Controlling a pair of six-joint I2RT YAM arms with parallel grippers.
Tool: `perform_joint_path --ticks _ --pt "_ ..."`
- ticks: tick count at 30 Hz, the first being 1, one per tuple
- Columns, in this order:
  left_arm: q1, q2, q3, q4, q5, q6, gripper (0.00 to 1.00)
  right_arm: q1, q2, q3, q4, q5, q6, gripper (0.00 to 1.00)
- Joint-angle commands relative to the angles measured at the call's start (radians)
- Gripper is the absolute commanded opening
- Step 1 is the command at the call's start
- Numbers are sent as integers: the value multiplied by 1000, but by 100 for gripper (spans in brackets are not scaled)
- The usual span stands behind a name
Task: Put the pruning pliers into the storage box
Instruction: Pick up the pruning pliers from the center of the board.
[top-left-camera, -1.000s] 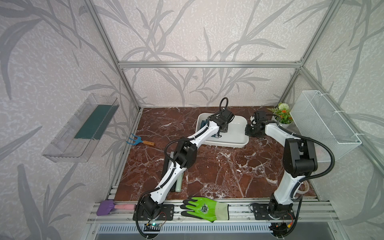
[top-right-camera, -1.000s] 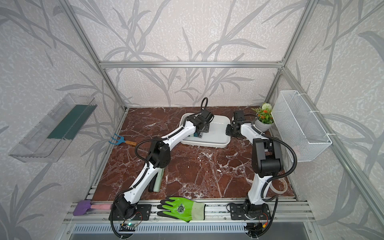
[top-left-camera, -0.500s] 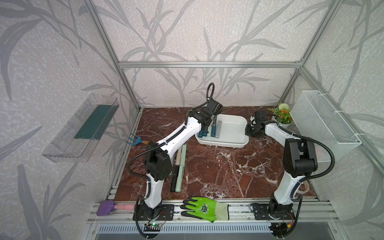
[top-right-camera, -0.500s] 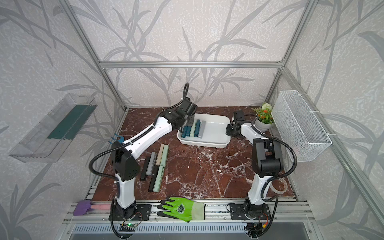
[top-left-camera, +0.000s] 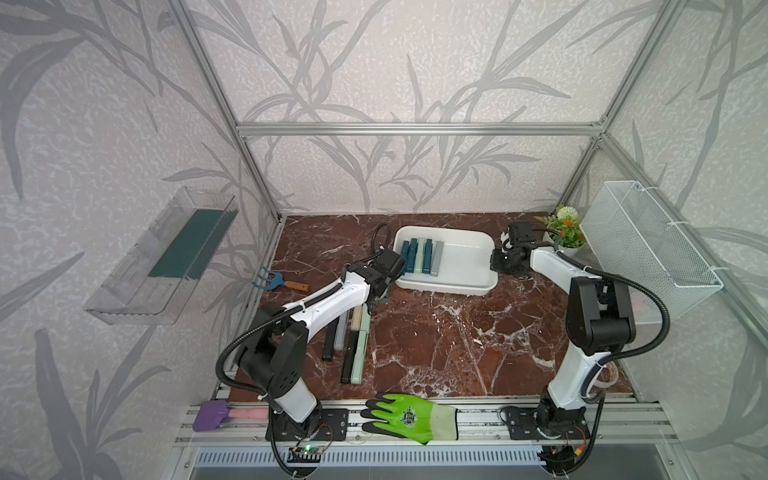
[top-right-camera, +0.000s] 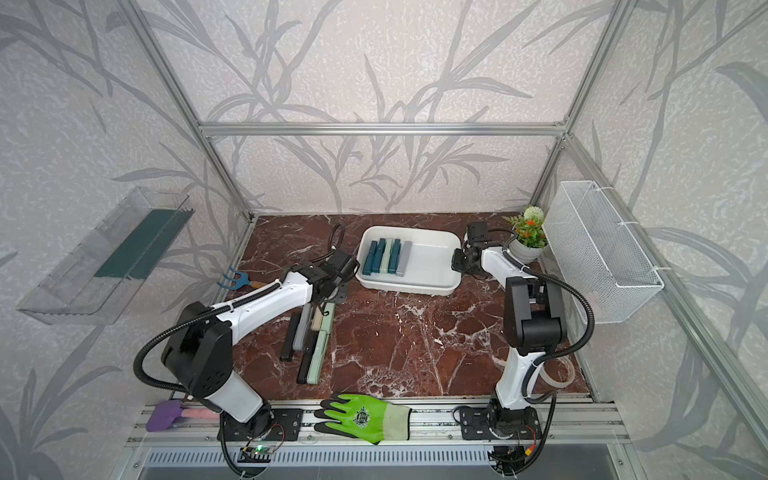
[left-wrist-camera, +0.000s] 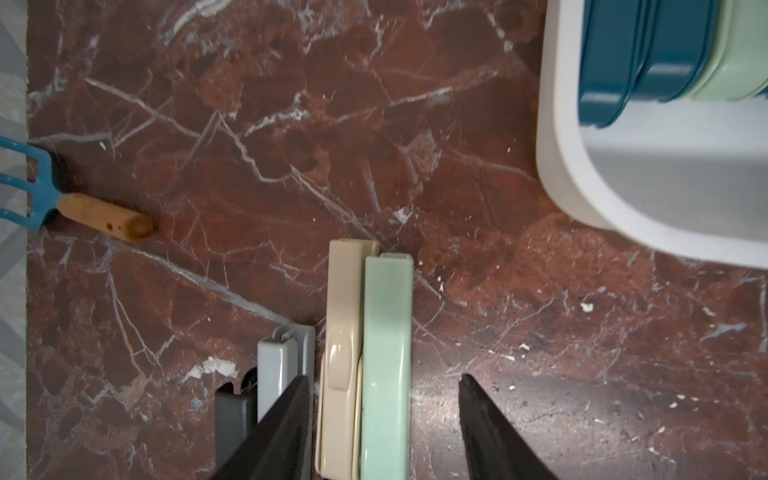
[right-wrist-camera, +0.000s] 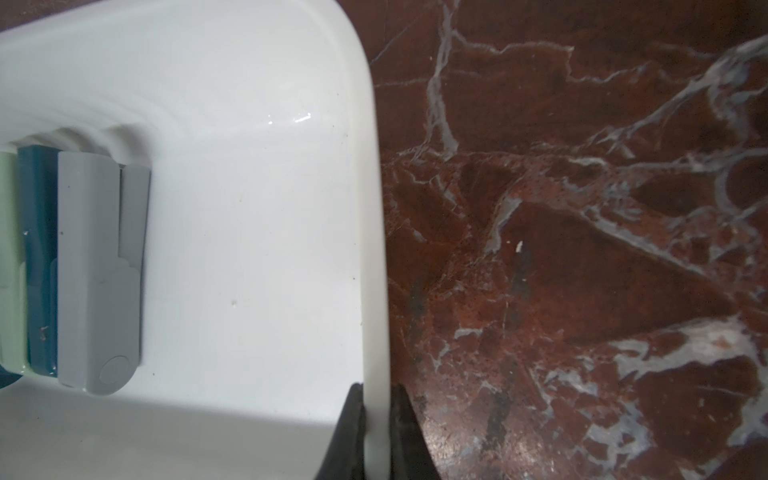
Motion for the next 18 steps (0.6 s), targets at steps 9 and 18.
perform_joint_path --ticks 9,18 --pt "-28 -20 -85 54 43 -101 58 -4 17 -17 -61 18 0 11" --pt "-50 4 -129 80 57 -151 56 -5 30 3 -76 25 -8 11"
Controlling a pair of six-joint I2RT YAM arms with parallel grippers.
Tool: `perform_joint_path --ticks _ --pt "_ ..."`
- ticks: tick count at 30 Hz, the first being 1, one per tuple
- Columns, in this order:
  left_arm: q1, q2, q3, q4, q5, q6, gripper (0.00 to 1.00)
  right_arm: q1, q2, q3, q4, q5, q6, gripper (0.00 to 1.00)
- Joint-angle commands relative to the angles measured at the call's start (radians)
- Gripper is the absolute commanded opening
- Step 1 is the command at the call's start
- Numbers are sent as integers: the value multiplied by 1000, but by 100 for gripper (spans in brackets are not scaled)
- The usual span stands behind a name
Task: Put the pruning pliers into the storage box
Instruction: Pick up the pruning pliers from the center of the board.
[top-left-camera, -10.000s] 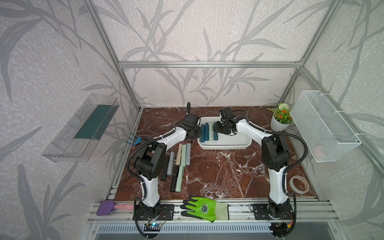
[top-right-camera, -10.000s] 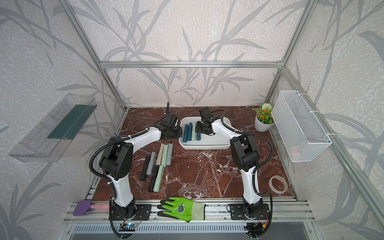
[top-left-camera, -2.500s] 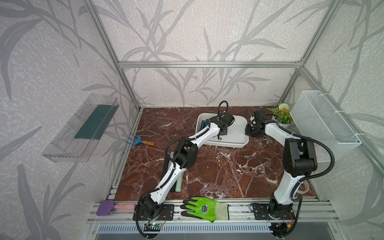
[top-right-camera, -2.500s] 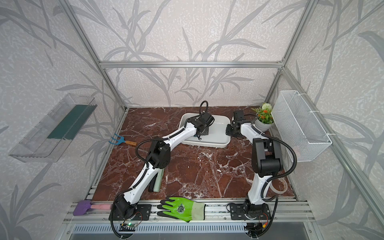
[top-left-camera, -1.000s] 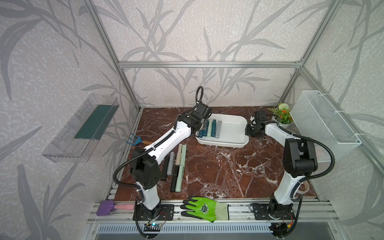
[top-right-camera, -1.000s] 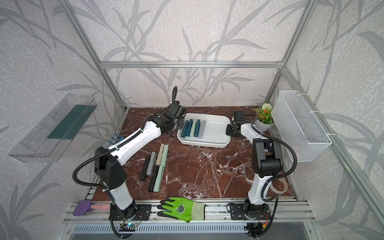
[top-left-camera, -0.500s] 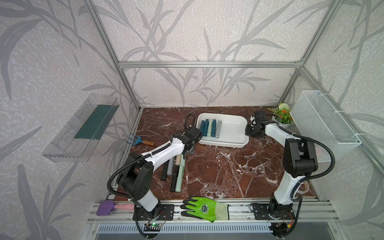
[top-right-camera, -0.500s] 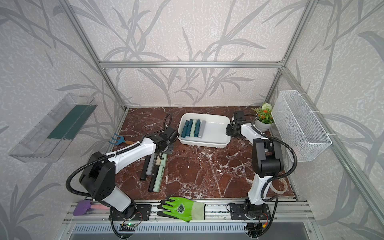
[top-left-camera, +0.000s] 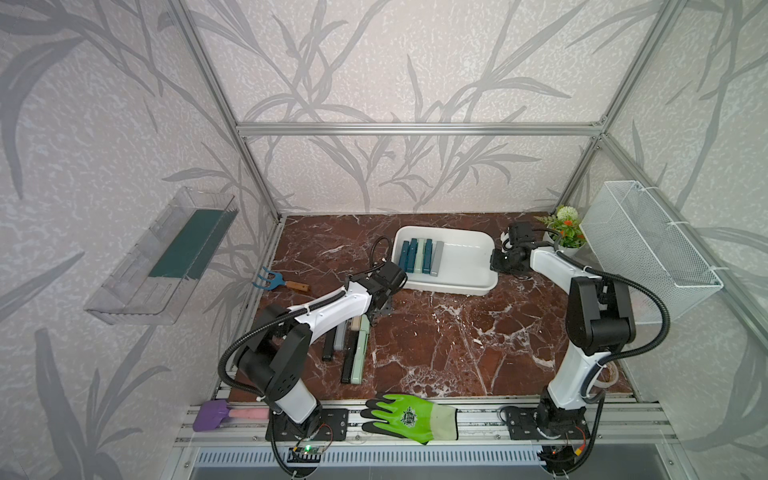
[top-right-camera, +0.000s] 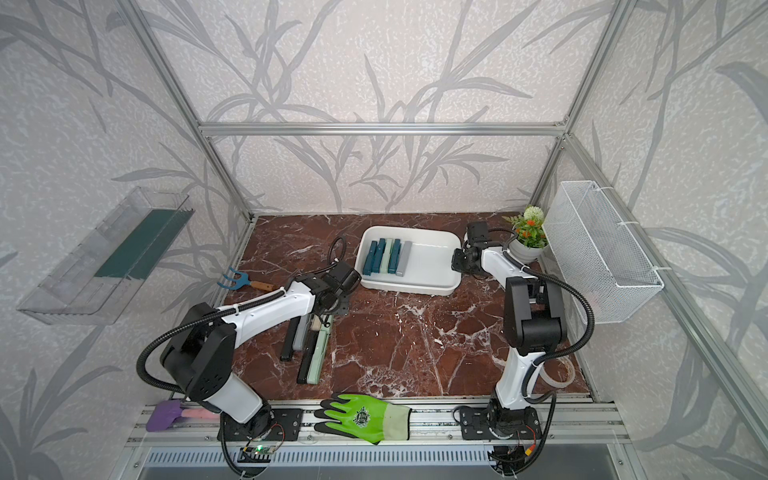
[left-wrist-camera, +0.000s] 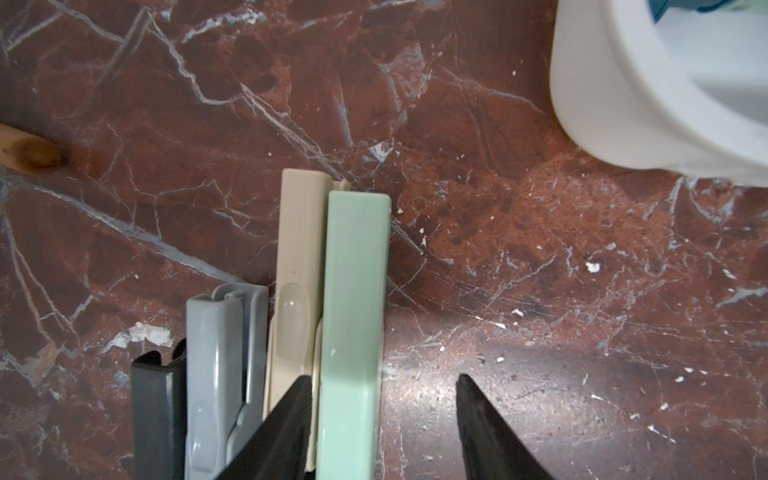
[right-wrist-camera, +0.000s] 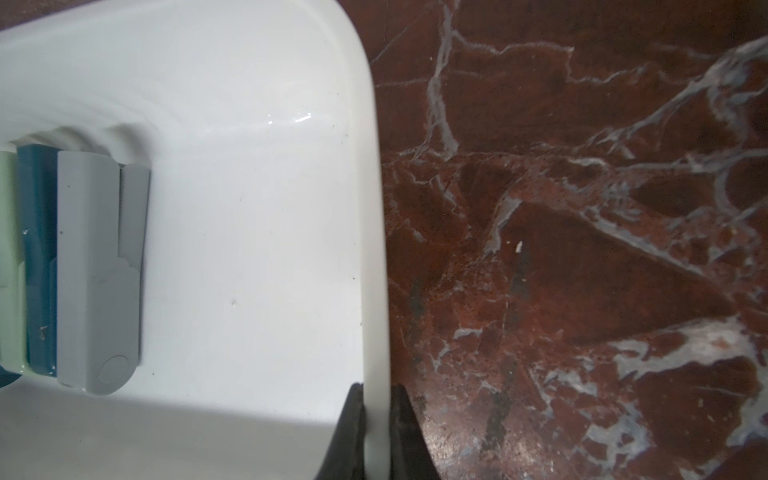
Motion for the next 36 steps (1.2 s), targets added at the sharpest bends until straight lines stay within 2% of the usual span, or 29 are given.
perform_joint_path --ticks 1,29,33,36 --pt "-11 6 -31 10 -4 -52 56 -5 33 5 -78 18 -5 11" --pt "-11 42 -117 103 19 -68 55 -6 17 -20 -77 13 7 10" --pt "-11 70 -116 114 3 -65 53 -6 10 -21 -78 16 6 10" --pt "-8 88 -102 113 -9 -50 47 -6 5 -26 -78 19 5 10"
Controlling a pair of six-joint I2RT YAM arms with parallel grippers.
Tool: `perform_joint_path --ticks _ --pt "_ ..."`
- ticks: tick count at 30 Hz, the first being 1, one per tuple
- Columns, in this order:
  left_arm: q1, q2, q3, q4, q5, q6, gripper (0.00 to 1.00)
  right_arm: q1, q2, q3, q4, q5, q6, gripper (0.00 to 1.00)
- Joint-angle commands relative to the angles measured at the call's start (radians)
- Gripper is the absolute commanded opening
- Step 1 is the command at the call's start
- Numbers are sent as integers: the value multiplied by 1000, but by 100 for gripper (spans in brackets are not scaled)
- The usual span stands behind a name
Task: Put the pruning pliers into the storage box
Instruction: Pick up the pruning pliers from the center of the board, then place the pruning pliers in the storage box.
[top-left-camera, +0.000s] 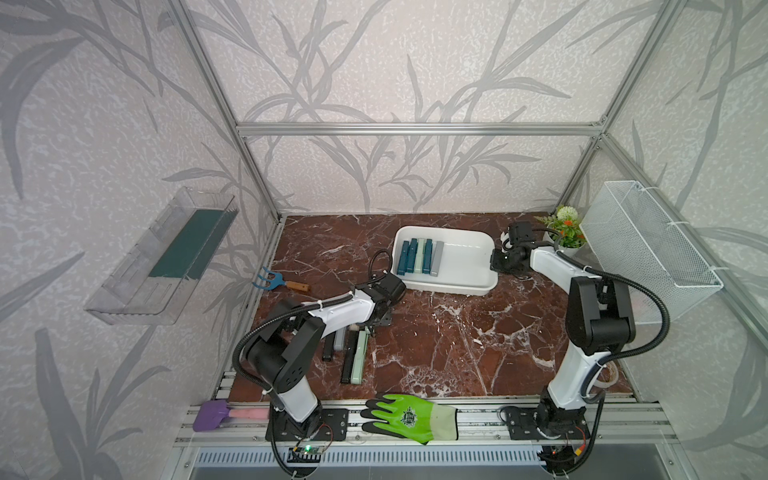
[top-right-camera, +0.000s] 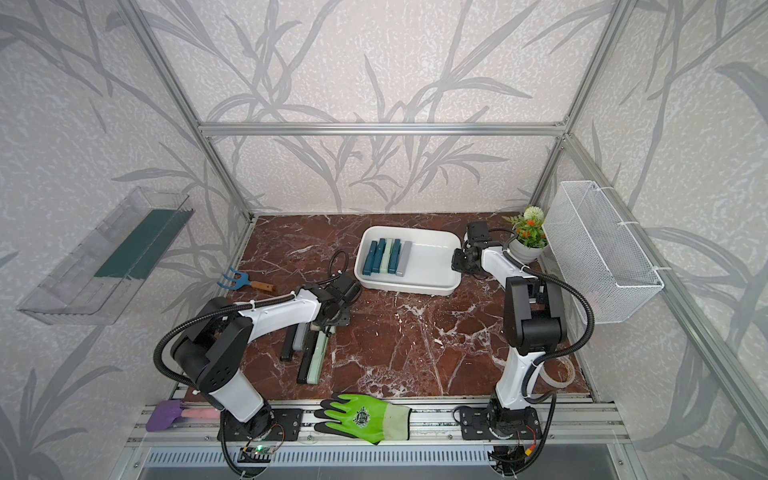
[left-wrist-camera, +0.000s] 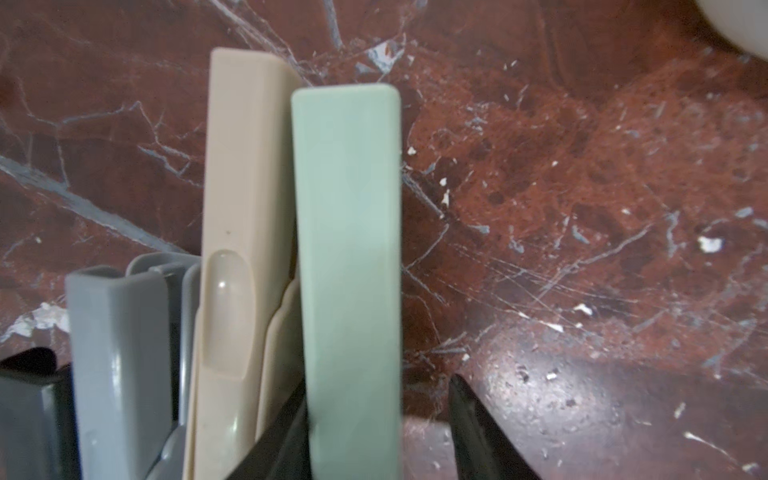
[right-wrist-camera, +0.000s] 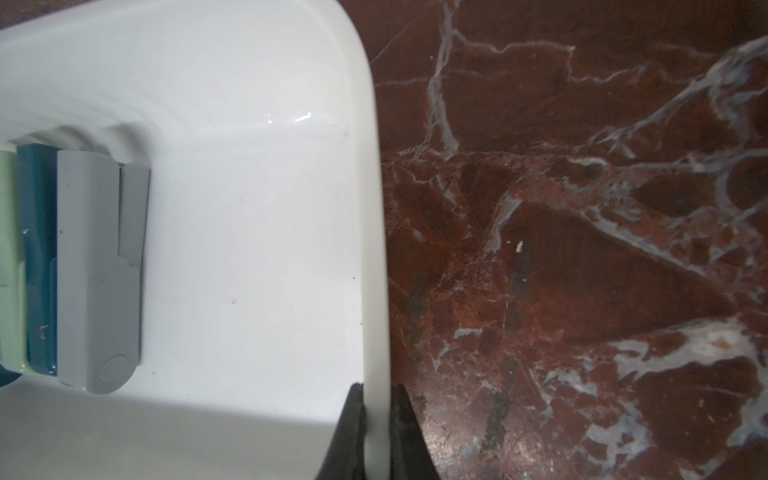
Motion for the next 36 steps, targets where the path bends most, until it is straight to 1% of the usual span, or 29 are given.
perform_joint_path --ticks 1,6,7,13,16,21,24,28,32,36 --pt "-1 25 9 -1 -29 1 45 -5 2 -31 -74 19 6 10" --pt "-2 43 25 -4 -28 -1 34 -5 2 -41 -68 14 10 10" --pt "-5 39 25 -8 -30 -4 31 -5 3 -41 -68 16 10 10" --pt "-18 -14 38 -22 -38 7 20 -5 18 -18 -82 18 9 10" --pt "-26 -35 72 -44 -36 20 17 -5 12 -27 -75 18 10 10" --pt "-56 -84 166 -110 -44 40 15 -5 14 -35 -65 2 9 10" --pt "-67 -98 261 -164 -63 63 15 -4 15 -36 -57 -9 9 10" --pt "-75 -59 433 -216 -41 139 15 -5 -1 -49 -41 -20 10 10" --pt "-77 58 635 -223 45 213 15 -5 -8 -63 -29 -25 15 10" --pt "-92 208 816 -197 83 272 15 -5 -21 -75 -14 -38 23 10"
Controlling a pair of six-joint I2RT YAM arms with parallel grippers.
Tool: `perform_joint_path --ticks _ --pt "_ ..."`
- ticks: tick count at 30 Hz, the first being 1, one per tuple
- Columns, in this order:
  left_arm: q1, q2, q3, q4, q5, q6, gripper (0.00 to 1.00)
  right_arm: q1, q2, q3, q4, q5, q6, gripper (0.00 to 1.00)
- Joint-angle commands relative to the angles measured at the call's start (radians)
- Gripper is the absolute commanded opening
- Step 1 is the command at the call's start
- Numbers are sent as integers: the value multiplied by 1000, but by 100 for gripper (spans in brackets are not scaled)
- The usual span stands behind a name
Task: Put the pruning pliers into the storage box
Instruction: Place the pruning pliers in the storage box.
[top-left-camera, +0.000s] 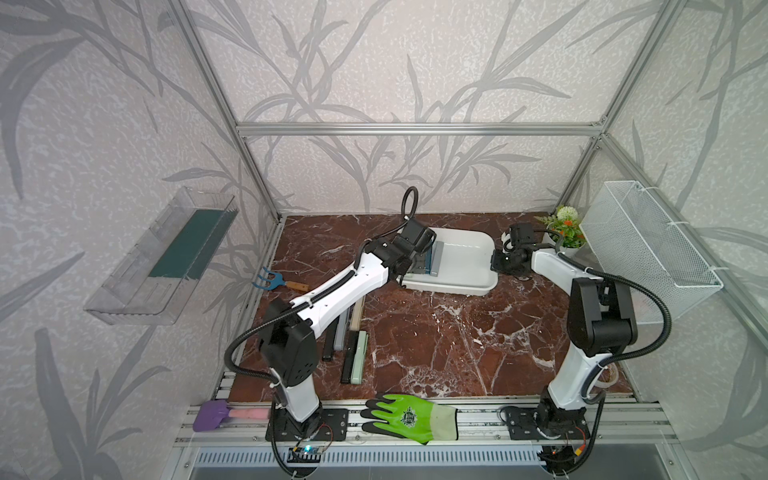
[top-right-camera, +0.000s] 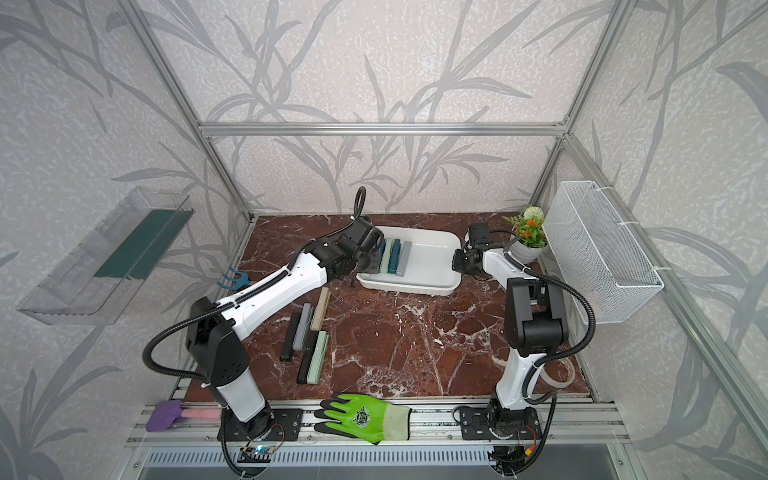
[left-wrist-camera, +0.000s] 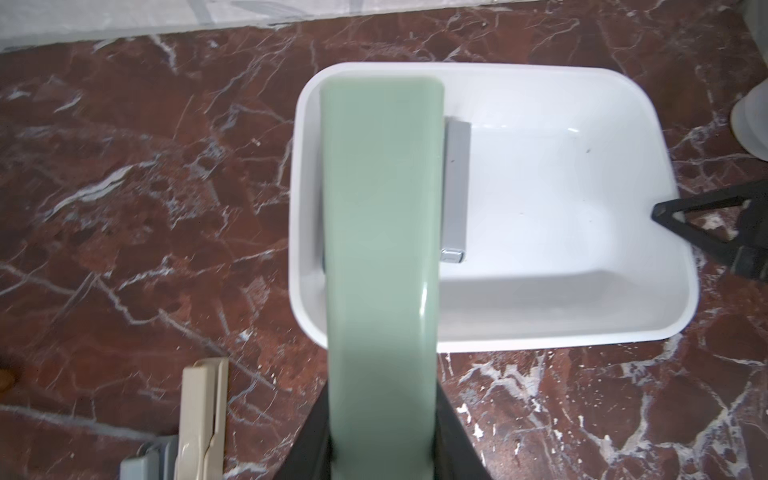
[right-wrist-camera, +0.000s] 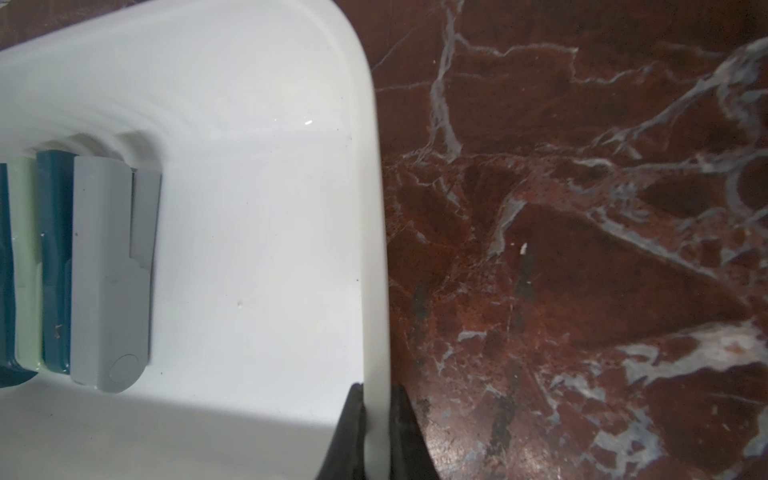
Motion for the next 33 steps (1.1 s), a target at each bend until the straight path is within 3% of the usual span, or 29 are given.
perform_joint_path --ticks 1,6,11,19,33 --pt "-18 125 116 -11 45 81 15 -2 -7 -34 -62 -11 17 10" --pt "-27 289 290 48 114 126 16 -3 -17 -27 -59 -28 18 10" --pt "-32 513 570 -20 252 167 16 2 -9 -25 -42 -79 22 10" --pt "-38 798 918 -117 303 204 17 14 -14 -22 -46 -94 11 10" --pt "-20 870 903 -83 225 215 17 19 -40 -46 -32 -101 31 10"
